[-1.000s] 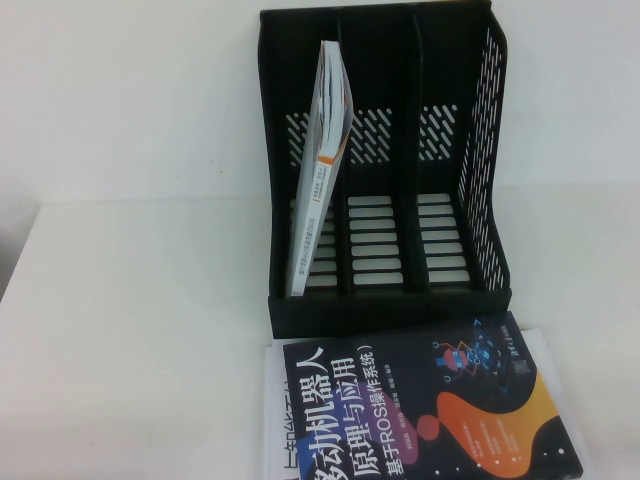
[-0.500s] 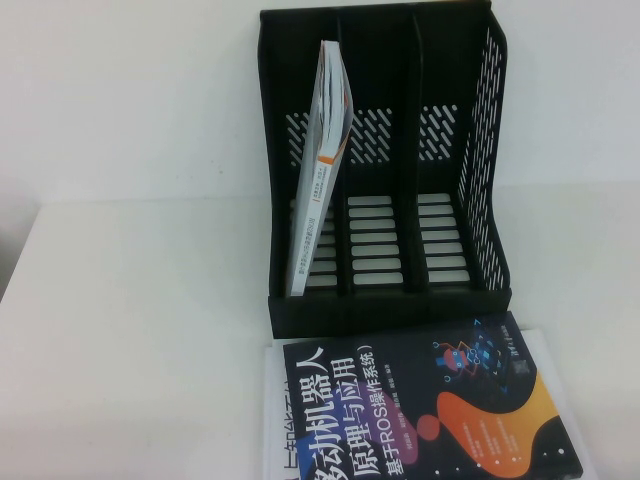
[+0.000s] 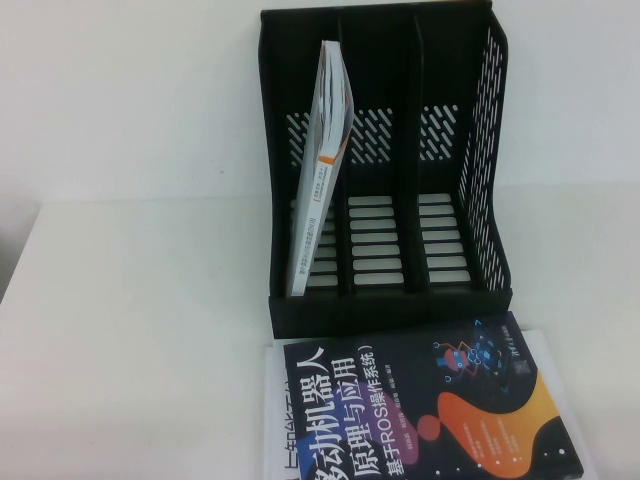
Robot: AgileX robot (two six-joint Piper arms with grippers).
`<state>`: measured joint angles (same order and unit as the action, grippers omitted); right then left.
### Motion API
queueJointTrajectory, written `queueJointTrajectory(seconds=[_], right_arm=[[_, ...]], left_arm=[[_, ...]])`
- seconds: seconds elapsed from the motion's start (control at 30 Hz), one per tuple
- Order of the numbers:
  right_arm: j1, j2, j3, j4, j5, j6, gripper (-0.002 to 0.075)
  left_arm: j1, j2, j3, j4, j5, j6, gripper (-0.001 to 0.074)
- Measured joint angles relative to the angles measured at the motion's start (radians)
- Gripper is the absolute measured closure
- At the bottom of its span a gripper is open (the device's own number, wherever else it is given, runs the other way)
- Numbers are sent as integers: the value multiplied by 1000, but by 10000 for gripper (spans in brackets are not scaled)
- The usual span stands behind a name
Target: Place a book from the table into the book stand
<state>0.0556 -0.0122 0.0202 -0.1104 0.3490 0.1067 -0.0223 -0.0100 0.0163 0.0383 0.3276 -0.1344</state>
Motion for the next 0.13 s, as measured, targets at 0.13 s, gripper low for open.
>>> queueJointTrajectory(seconds=[0.13], right_arm=[[17, 0, 0, 0, 1, 0, 727]], left_arm=[[0, 0, 0, 0, 0, 0, 738]])
